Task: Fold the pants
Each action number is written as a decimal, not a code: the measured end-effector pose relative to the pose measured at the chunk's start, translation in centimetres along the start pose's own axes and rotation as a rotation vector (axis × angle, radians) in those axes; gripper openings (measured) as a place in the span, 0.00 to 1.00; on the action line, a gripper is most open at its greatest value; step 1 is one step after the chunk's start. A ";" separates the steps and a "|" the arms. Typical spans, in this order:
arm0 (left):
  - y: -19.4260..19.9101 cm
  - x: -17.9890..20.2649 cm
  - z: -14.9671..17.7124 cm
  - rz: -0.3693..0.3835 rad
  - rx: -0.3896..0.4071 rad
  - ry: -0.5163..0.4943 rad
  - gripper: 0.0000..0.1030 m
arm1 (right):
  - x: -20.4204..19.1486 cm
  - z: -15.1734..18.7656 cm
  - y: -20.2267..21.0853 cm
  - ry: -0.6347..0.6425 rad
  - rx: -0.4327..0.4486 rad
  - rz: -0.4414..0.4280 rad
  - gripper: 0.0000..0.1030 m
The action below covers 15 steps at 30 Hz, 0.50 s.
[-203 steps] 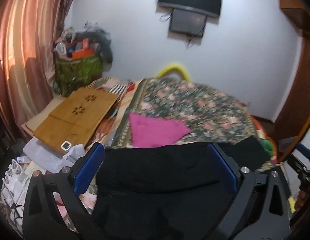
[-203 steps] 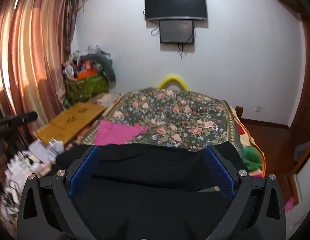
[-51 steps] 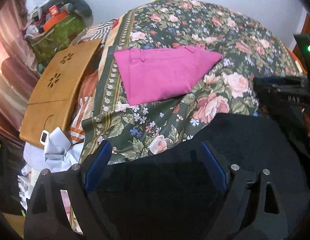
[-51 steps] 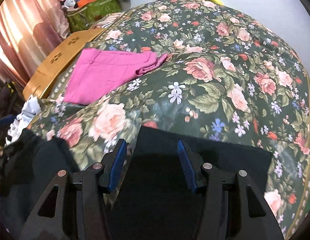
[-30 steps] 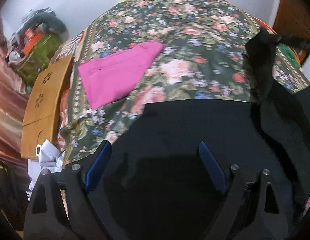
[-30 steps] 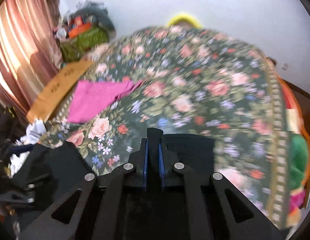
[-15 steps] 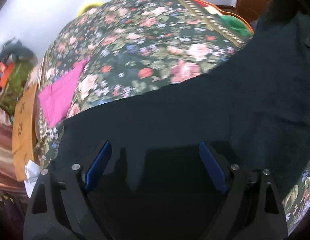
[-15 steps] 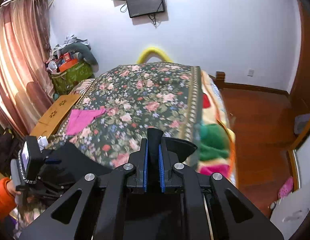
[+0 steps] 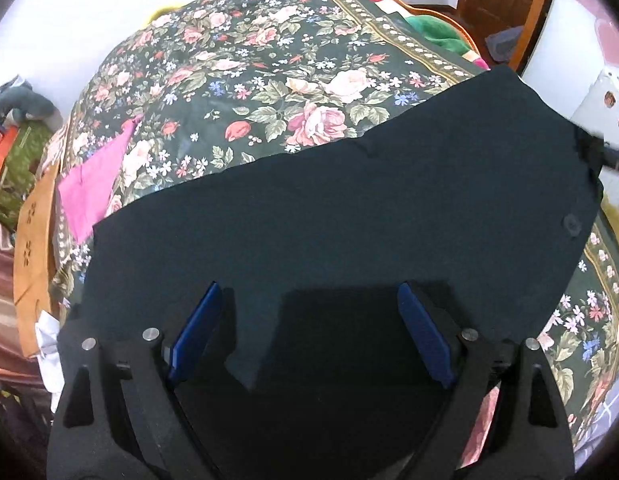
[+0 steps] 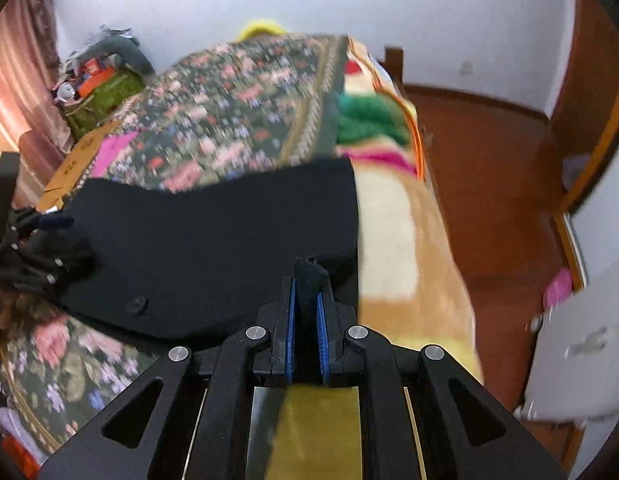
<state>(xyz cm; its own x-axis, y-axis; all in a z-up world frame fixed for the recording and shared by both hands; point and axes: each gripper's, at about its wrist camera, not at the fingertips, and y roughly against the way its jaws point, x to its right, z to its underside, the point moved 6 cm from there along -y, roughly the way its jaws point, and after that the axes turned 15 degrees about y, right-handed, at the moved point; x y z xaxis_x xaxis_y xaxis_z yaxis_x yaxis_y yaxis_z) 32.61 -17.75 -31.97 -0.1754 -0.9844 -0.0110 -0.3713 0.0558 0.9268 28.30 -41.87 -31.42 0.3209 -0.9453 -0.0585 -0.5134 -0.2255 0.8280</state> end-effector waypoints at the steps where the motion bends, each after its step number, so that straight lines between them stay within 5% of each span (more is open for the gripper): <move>1: 0.0 0.0 0.0 0.006 0.000 0.007 0.87 | 0.0 0.5 0.0 -0.002 -0.010 0.013 0.10; 10: 1.5 -2.7 -0.4 0.037 0.062 0.096 0.87 | -0.7 -0.4 2.7 0.062 -0.012 0.225 0.39; 15: 4.5 -7.3 -1.1 0.023 0.165 0.171 0.87 | -2.9 -3.4 4.5 0.099 0.063 0.219 0.46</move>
<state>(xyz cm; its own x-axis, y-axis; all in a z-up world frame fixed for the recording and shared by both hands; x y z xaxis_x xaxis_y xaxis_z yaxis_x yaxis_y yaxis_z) 33.26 -10.48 -27.33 -0.0338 -0.9957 0.0861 -0.5155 0.0912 0.8520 27.77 -39.31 -25.56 0.2714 -0.9462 0.1761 -0.6269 -0.0350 0.7783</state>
